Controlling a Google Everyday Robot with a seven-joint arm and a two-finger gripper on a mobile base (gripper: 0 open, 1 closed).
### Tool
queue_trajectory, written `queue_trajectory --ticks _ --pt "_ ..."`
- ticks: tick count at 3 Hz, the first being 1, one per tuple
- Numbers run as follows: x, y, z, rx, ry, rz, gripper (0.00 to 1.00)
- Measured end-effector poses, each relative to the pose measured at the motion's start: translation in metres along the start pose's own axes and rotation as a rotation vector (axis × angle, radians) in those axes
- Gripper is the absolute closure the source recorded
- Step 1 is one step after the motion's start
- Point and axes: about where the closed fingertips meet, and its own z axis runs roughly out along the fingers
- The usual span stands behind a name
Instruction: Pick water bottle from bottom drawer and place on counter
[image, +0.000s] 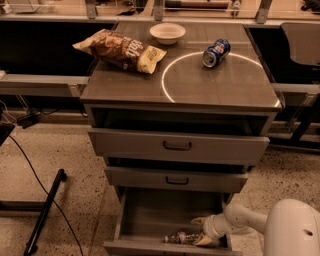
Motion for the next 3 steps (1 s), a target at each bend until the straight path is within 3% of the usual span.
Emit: queue_trajectory --ticks 2,3 --pt "0.018 0.004 0.023 -0.048 0.040 -0.001 0.42" --pt "0.026 0.005 0.032 -0.068 0.044 0.010 0.61"
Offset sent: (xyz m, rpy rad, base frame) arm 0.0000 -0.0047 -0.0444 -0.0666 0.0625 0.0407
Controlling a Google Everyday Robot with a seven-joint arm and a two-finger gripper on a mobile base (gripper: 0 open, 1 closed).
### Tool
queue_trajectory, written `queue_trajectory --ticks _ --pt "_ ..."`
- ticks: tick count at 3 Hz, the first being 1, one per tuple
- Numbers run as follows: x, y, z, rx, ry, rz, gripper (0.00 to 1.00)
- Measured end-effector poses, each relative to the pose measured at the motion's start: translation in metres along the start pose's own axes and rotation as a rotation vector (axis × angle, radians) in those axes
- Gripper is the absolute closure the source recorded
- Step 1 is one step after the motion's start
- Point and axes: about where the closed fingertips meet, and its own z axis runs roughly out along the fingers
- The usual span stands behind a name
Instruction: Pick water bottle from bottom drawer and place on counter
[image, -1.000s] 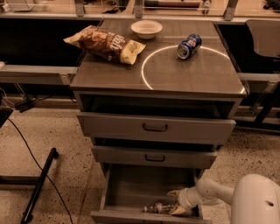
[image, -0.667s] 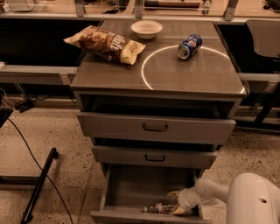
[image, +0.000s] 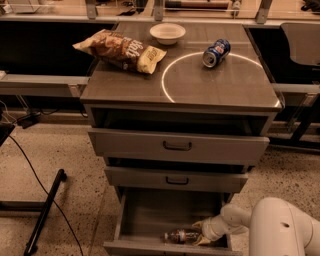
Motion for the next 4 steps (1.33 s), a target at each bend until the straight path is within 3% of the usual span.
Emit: queue_trajectory --ticks 1,2,3,4 --pt "-0.001 -0.001 0.000 -0.004 -0.021 -0.001 0.84" --pt "-0.014 -0.010 -0.022 0.052 -0.156 0.014 1.00" --pt "-0.044 -0.017 -0.091 0.162 -0.378 -0.032 1.00" --pt "-0.064 -0.012 -0.182 0.276 -0.495 -0.105 1.00"
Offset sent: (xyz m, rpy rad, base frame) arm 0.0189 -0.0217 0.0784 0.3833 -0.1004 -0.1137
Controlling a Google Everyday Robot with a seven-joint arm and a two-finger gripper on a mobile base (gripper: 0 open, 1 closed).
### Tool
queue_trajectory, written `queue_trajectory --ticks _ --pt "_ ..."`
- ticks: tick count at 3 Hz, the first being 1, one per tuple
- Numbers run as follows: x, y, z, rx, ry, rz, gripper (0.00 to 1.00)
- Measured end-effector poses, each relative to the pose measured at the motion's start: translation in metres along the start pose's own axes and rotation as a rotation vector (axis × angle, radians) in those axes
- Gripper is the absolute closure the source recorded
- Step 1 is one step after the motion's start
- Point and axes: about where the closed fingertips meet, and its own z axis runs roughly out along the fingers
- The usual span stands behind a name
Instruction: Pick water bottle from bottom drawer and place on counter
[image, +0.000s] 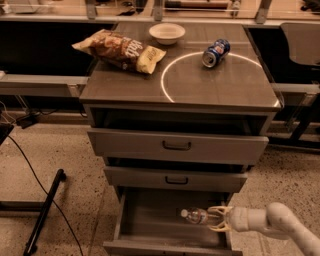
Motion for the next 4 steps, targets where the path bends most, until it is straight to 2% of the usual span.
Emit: queue_trajectory --ticks 1,2,3,4 --pt "-0.068 -0.004 -0.045 0.028 -0.003 -0.072 1.00" --pt "-0.130 -0.006 -0.062 0.016 0.070 -0.130 1.00" --pt "-0.192 -0.027 -0.071 -0.036 0.179 -0.159 1.00" --pt "-0.238 -0.070 -0.090 -0.089 0.293 -0.149 1.00"
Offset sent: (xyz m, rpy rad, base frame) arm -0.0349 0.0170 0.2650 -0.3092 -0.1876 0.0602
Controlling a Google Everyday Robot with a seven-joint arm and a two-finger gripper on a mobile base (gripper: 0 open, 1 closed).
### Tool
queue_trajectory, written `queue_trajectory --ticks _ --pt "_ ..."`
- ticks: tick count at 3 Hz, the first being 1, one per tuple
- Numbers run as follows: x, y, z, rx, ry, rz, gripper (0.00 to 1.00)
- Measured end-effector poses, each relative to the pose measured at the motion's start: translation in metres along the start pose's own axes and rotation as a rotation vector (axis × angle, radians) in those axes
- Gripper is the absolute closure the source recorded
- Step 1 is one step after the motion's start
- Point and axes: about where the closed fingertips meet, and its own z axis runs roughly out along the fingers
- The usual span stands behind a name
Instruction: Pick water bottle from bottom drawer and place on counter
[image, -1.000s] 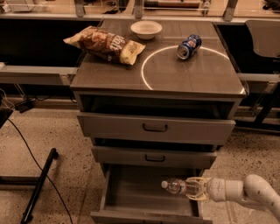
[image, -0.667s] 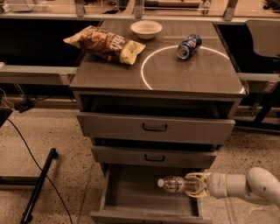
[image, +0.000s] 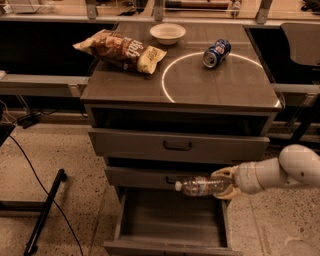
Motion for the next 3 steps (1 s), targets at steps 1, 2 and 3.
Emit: queue_trajectory --ticks 1,2,3 --pt "0.001 -0.054 -0.049 -0.083 0.043 0.044 1.00" --pt "0.001 -0.054 -0.048 -0.082 0.041 0.044 1.00" --pt "-0.021 -0.056 -0.059 -0.035 0.086 -0.016 1.00"
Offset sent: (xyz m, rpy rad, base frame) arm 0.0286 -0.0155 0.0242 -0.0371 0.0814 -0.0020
